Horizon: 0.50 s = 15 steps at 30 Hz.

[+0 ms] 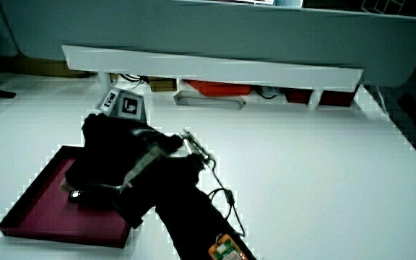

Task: Pick stapper from plate

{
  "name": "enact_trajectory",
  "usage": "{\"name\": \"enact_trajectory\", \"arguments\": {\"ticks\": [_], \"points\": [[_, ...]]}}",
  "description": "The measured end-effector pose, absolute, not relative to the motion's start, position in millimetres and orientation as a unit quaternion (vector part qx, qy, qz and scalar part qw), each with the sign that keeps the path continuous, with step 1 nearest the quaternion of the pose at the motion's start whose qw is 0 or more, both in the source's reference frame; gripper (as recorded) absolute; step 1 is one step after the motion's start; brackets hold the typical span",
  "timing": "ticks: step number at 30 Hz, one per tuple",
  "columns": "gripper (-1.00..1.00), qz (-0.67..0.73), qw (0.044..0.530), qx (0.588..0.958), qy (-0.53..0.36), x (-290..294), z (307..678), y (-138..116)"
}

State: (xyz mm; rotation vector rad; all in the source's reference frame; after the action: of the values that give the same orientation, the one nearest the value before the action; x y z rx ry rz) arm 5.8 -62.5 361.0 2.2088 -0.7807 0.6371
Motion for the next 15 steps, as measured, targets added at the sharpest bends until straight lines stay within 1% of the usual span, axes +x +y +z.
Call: {"name": "enact_trajectory", "arguments": {"ticks": [6, 7, 15], "points": [[0.00, 0.250, 0.357, 0.853, -0.287, 1, 375, -76], [0.00, 0.256, 0.359, 0.849, -0.290, 0, 375, -77], [0.00, 0.249, 0.376, 0.849, -0.275, -9, 403, -84]]}}
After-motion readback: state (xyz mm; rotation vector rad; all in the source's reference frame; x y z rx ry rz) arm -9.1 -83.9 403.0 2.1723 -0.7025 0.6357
